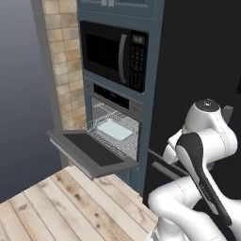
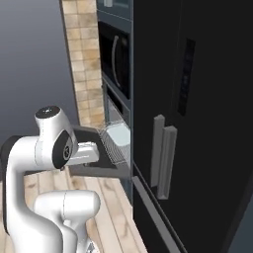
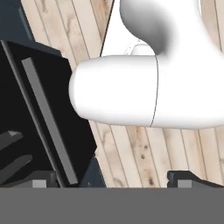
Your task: Take the baked cake out of the oven and place it on the plate for cooling. Then close the oven door.
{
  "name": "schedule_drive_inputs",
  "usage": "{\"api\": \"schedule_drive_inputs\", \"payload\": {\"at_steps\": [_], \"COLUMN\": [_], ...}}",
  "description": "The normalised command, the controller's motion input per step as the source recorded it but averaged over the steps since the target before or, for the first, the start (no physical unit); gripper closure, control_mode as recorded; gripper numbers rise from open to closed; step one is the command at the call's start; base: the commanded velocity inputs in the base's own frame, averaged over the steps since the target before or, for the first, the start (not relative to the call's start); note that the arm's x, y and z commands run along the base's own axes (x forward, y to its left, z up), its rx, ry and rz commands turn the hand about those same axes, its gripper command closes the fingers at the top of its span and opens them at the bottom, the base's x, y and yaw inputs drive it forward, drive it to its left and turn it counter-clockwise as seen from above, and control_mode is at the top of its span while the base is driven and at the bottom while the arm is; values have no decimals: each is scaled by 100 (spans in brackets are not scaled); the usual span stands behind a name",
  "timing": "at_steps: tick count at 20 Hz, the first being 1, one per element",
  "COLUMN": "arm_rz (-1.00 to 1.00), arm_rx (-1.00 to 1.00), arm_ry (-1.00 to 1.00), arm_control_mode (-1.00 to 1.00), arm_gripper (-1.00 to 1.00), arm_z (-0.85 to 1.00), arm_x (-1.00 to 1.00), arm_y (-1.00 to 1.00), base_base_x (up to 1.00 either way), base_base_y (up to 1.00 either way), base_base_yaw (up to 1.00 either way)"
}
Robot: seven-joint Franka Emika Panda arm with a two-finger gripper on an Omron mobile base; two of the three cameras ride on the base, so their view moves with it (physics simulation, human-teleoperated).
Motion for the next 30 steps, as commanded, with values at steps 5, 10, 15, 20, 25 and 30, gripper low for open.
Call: {"api": "schedule_drive_inputs", "payload": {"at_steps": [5, 10, 15, 20, 25, 30], "arm_rz": [0, 0, 0, 0, 0, 0], "arm_rx": [0, 0, 0, 0, 0, 0], "arm_ry": [0, 0, 0, 0, 0, 0], "arm_control_mode": [100, 100, 100, 100, 100, 100], "arm_gripper": [-100, -100, -100, -100, -100, -100], "arm_z": [0, 0, 0, 0, 0, 0], "arm_x": [0, 0, 0, 0, 0, 0], "arm_y": [0, 0, 0, 0, 0, 0], "base_base_x": [57, 42, 45, 16, 4, 17], "base_base_y": [-11, -30, -29, 6, 31, 50], "base_base_yaw": [17, 20, 16, 2, -4, -16]}}
